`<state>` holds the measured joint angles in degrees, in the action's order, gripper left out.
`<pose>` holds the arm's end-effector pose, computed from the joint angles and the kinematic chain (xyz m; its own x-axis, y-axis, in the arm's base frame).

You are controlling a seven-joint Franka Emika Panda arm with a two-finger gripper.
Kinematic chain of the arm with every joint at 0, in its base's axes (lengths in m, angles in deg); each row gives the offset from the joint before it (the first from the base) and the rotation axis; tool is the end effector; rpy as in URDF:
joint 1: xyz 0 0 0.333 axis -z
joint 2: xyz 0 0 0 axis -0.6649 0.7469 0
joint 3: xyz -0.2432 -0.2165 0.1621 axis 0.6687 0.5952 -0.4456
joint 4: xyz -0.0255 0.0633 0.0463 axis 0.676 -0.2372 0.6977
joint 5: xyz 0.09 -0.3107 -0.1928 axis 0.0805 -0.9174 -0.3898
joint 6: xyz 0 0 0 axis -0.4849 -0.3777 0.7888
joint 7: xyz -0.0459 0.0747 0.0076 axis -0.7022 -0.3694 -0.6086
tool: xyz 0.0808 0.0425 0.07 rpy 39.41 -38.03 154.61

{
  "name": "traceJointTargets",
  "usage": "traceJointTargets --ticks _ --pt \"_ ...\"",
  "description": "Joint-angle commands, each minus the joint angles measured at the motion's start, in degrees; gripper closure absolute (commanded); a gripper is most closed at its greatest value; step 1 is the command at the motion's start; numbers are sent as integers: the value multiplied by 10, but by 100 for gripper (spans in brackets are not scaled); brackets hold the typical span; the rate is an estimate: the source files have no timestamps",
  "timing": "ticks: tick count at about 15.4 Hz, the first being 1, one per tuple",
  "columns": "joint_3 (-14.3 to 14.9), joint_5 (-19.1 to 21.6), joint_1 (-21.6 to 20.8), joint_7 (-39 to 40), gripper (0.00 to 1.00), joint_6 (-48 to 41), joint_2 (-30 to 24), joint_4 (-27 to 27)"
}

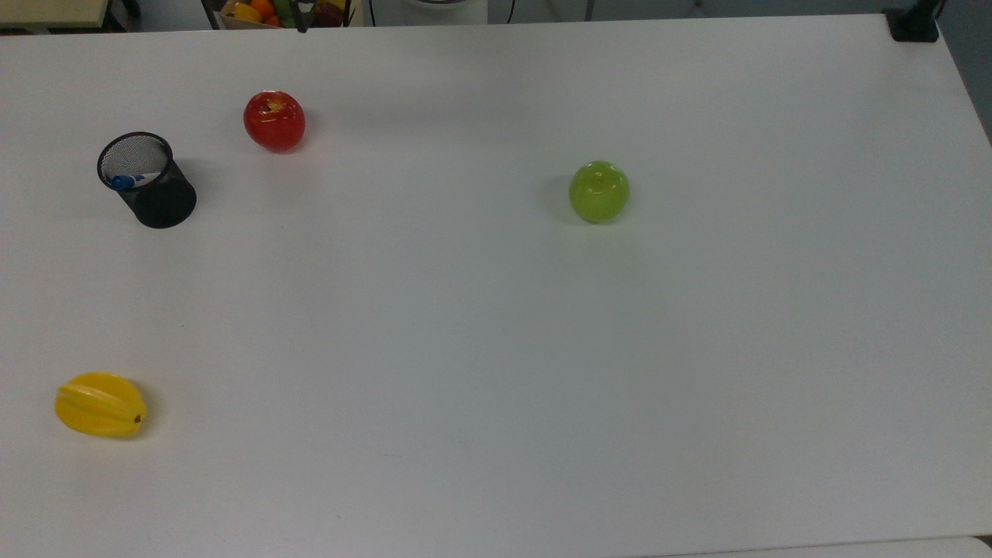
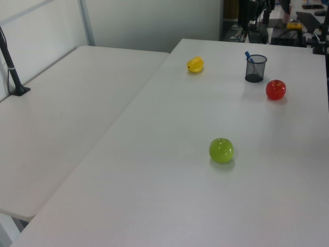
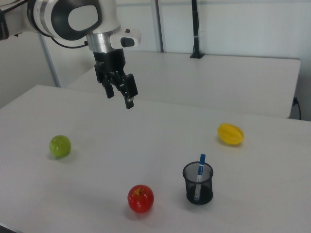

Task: Take marker pen
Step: 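Move the gripper over the black mesh pen cup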

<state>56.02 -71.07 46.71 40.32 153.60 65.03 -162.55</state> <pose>0.5474 -0.0931 0.6487 0.9683 -0.2469 0.0391 -0.2465 -0.9690 -0.0137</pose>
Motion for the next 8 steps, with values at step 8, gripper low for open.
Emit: traceJointTargets --ticks 8 --pt "4 -5 0 8 0 -15 -13 -5"
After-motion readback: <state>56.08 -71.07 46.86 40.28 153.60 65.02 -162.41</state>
